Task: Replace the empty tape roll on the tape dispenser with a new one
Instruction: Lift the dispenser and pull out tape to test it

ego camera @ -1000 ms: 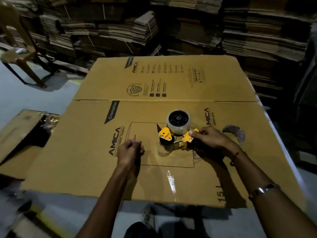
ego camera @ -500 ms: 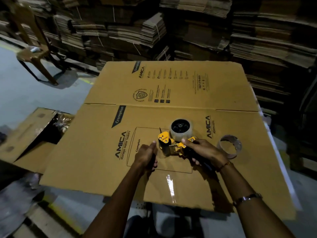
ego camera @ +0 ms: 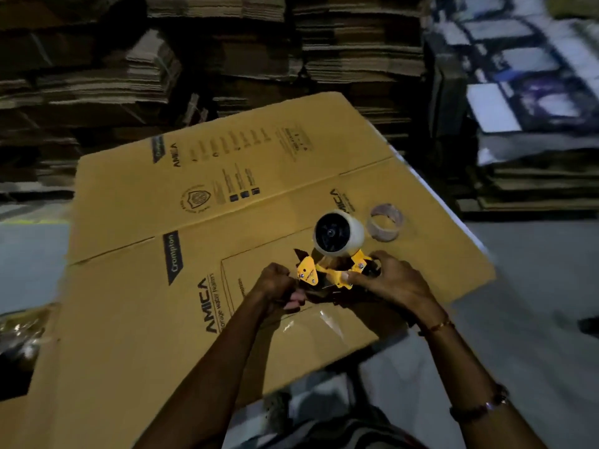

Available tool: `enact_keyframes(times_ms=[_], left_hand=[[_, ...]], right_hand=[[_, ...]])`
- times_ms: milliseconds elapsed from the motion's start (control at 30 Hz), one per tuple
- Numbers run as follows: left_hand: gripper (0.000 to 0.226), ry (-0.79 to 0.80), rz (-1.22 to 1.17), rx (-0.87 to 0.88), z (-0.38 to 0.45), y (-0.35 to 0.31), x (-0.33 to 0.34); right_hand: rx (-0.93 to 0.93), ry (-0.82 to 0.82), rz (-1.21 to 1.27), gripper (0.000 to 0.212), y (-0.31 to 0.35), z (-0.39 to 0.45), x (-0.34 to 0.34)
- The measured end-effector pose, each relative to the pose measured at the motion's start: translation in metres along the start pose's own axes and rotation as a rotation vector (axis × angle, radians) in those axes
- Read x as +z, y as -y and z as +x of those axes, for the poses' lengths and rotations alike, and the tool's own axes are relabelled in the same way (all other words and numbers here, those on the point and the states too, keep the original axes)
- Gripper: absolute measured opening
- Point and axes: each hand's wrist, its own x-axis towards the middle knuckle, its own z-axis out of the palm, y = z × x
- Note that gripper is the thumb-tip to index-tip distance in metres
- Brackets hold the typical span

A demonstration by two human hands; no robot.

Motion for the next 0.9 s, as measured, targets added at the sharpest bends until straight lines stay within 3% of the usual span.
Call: enact_keyframes(times_ms=[167,333,567,767,900], left_hand=[[0.032,0.079,0.064,0.085,-0.005,0.004,0.002],[0.029,0.124,0.165,0.171,-0.004,0.003,0.020],[0.022,0.236,0.271,0.283,-0.001,0.003,0.064],[0.022,0.254,0.620,0.621,0.017,0.003,0.084],[0.023,0.219,0.707,0.722,0.030,0.007,0.088]], right_hand=[[0.096,-0.124,0.069,0.077,-0.006,-0.052,0.016],[0.175,-0.211,0.121,0.094,-0.025,-0.095,0.034],[0.226,-0.357,0.243,0.092,-0.054,-0.137,0.064],[0.215,-0.397,0.236,0.086,-0.076,-0.137,0.081],[0.203,-0.384,0.260,0.087,-0.082,-0.125,0.083]])
